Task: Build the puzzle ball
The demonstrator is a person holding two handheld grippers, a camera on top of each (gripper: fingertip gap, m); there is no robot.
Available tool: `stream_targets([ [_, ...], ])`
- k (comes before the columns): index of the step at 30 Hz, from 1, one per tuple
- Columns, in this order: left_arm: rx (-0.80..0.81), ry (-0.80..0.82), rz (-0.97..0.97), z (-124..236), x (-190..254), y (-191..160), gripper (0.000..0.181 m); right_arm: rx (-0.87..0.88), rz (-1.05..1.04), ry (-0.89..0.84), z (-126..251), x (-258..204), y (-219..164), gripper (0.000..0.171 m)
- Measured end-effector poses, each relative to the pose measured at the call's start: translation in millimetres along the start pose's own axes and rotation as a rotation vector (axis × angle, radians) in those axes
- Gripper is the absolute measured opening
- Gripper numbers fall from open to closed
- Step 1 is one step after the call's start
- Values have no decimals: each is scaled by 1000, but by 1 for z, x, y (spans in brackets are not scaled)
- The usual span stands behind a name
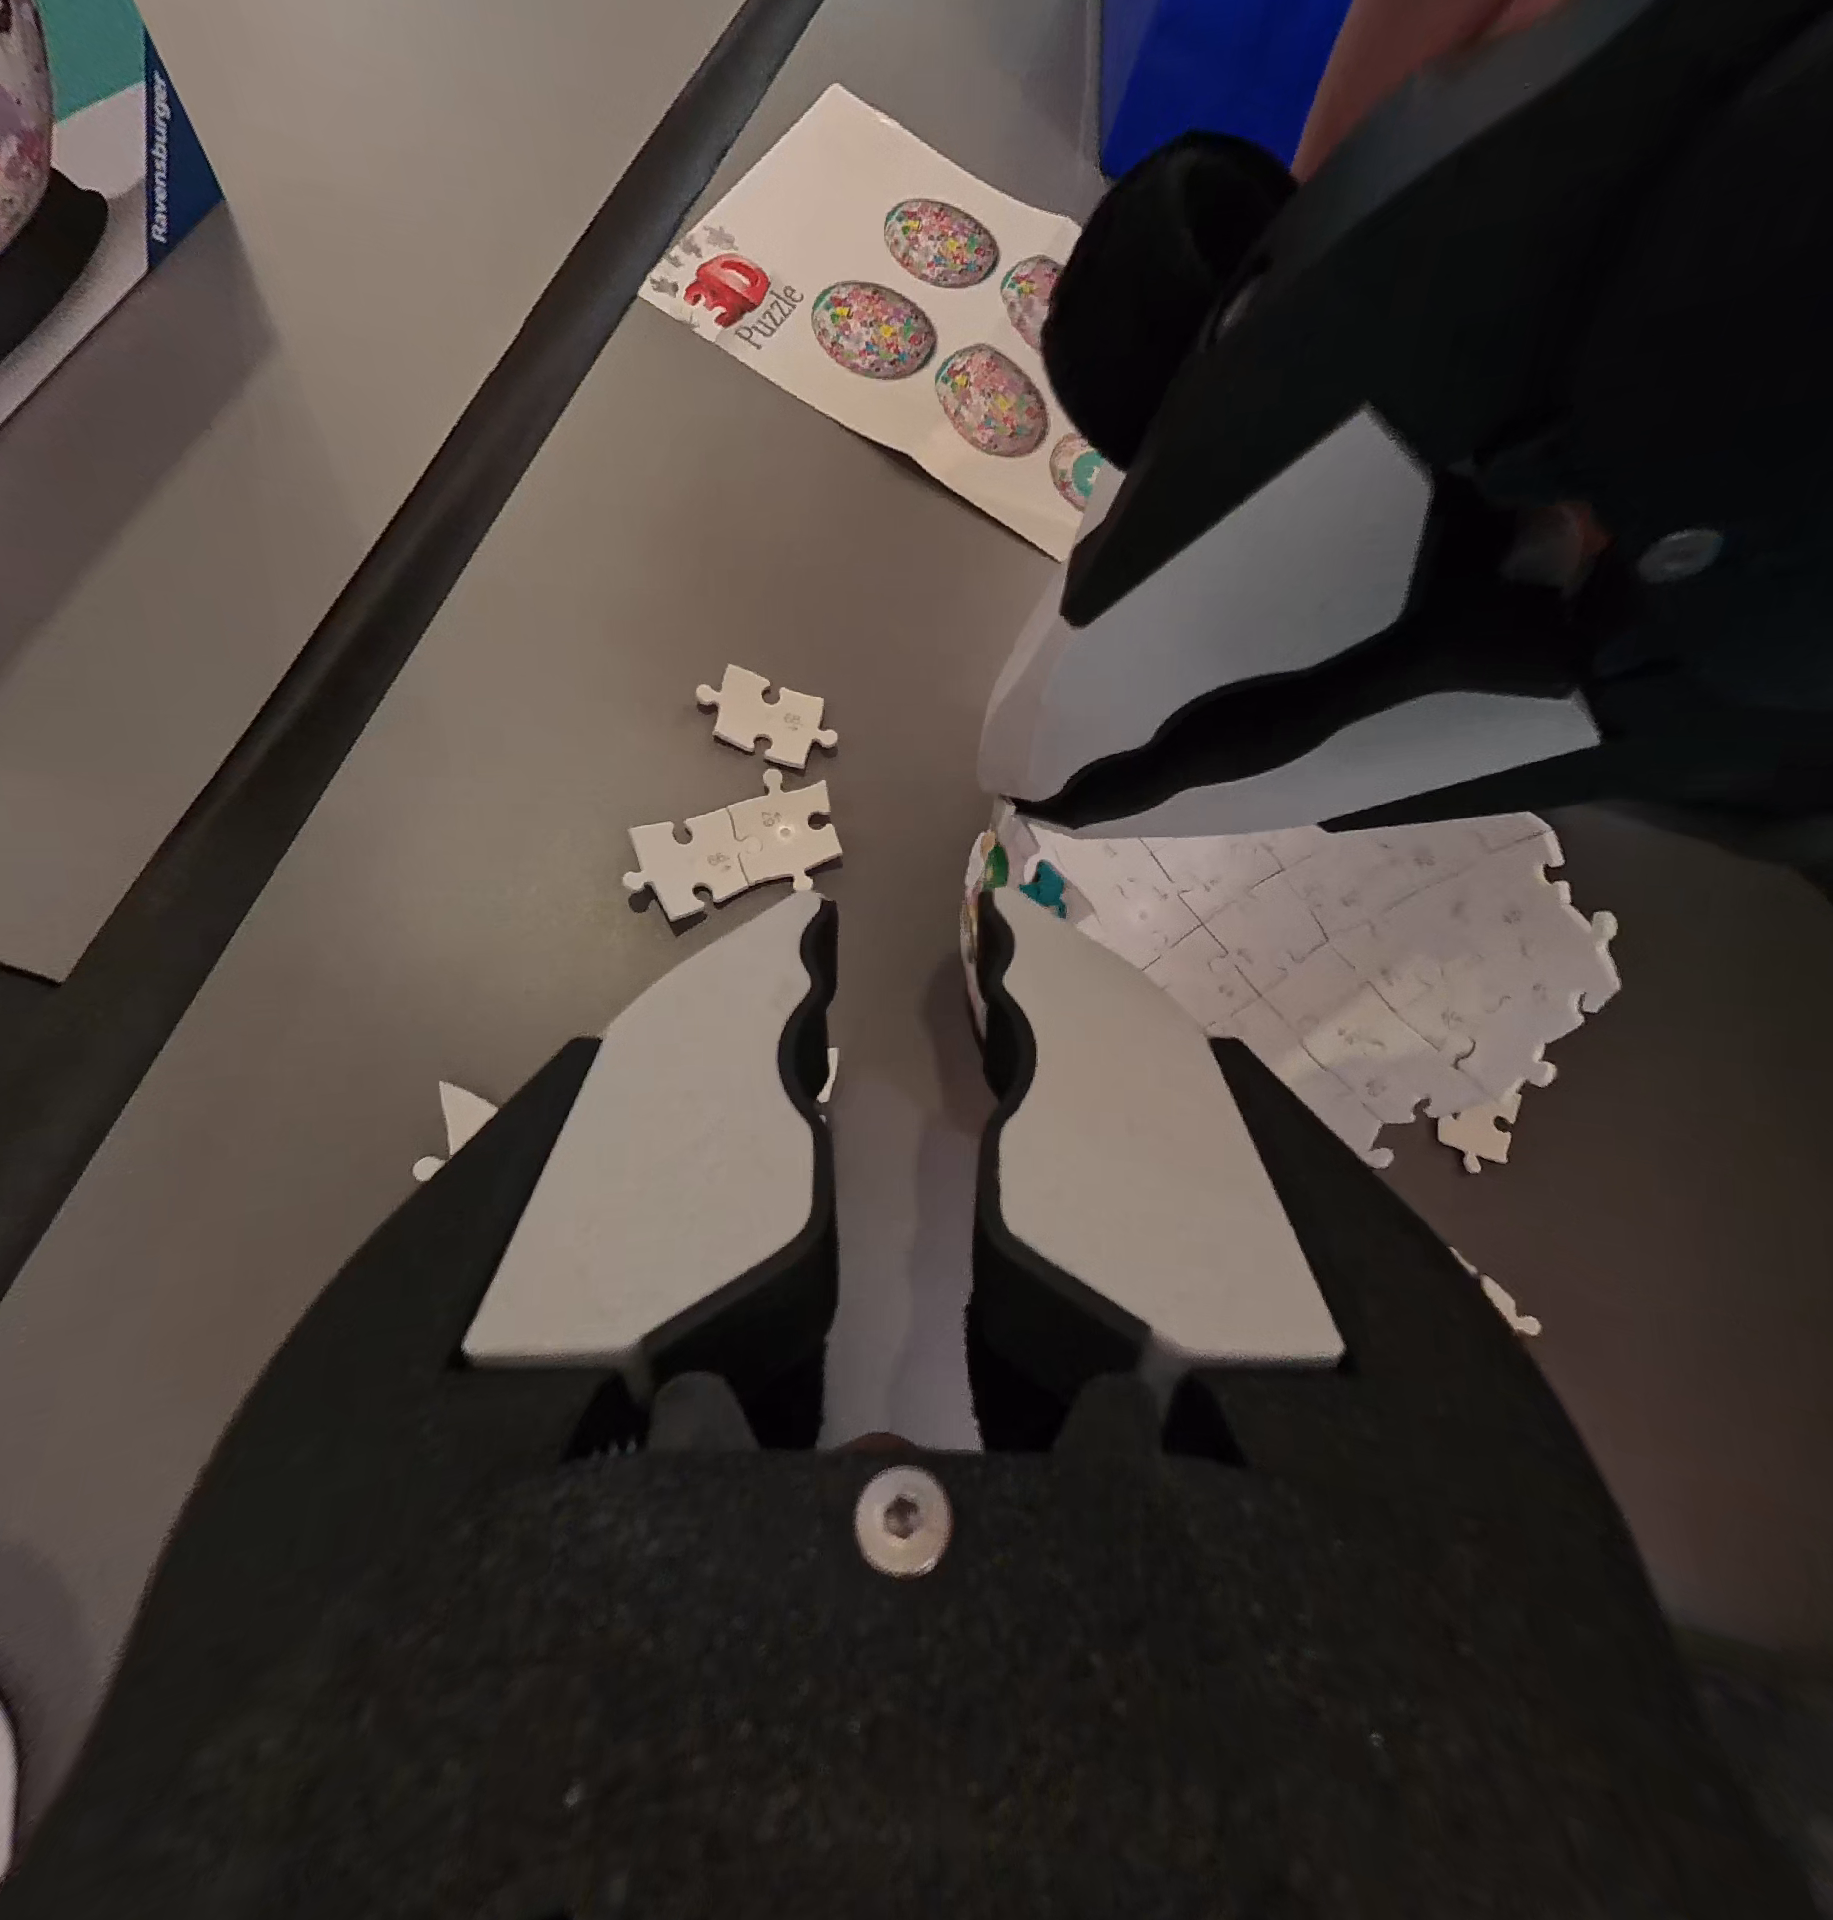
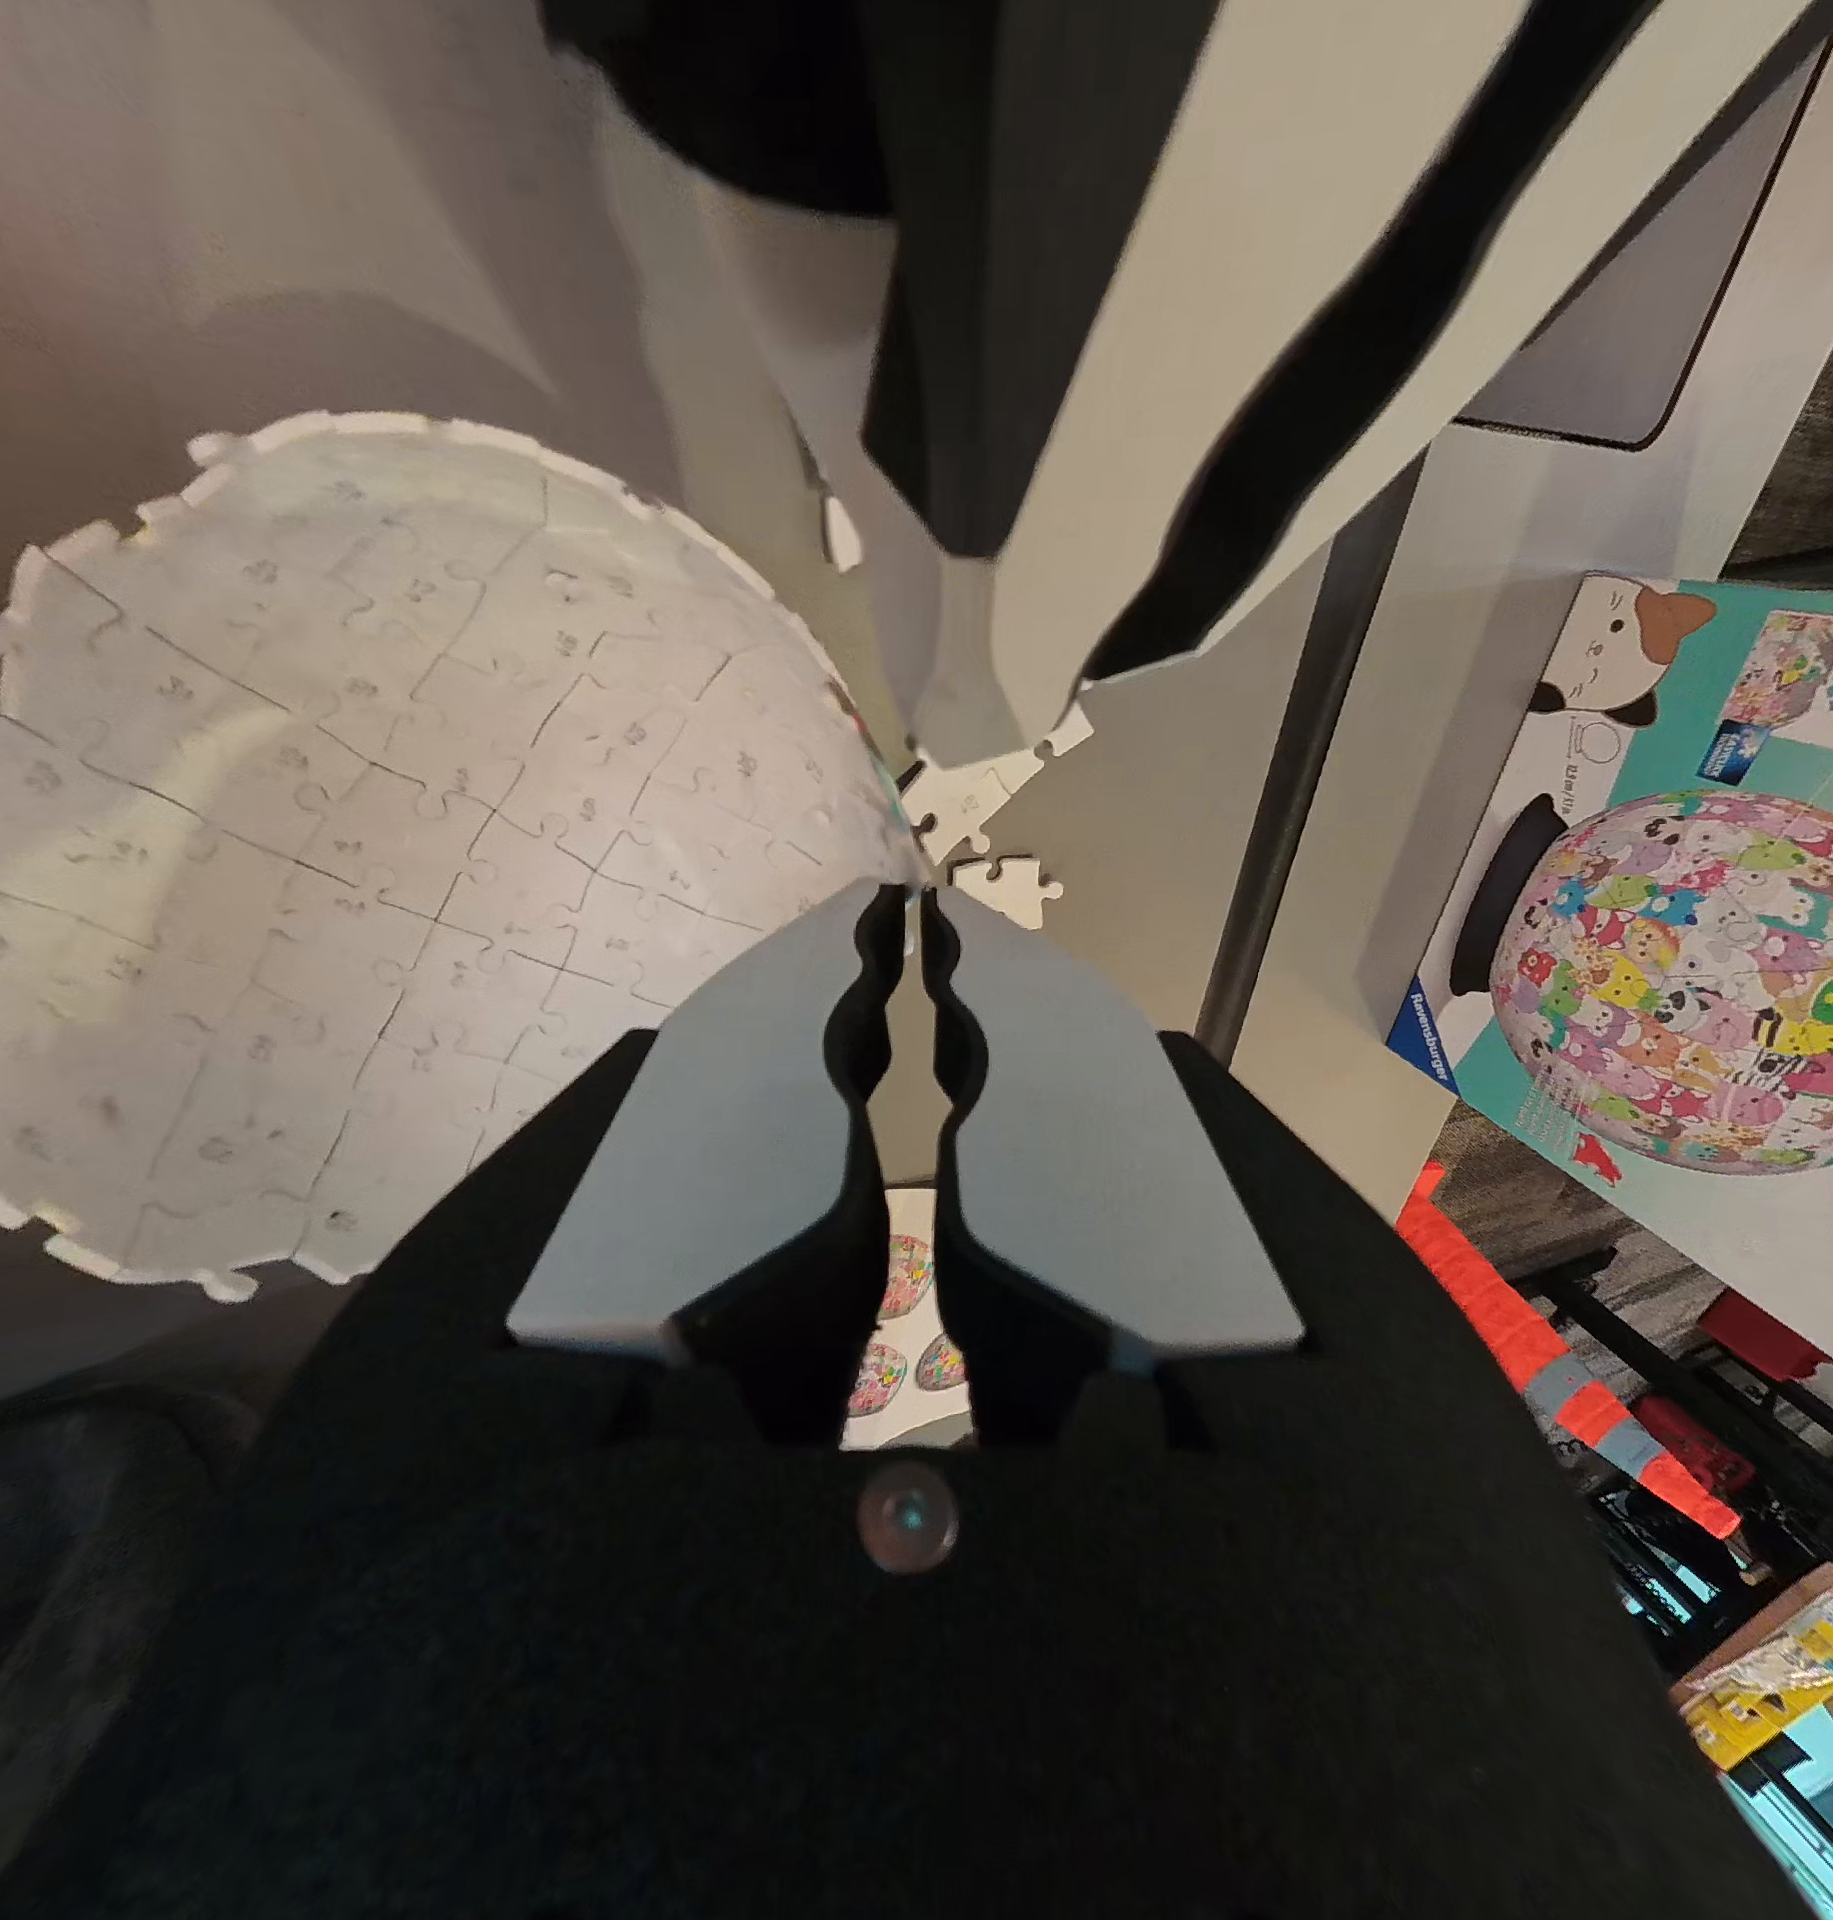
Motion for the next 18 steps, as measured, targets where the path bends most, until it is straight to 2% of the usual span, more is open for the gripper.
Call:
stream_targets([
  [7,-37,-18,-45,2,11,2,30,4,8,12,2,0,-2,3],
  [10,-7,-22,-32,6,11,6,40,30,13,28,6,0,-2,2],
  [18,118,-25,-9,26,9,18,42,117,16,94,17,0,-1,2],
])
Point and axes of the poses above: each gripper's, where its closed fingertips meet, z back along the fingers, y out of its top, x = y × z across the jaws, the point moved 5 cm from there along z, back along the fingers, and after that the axes turned 7 degrees about -z, right-handed, at the moved point
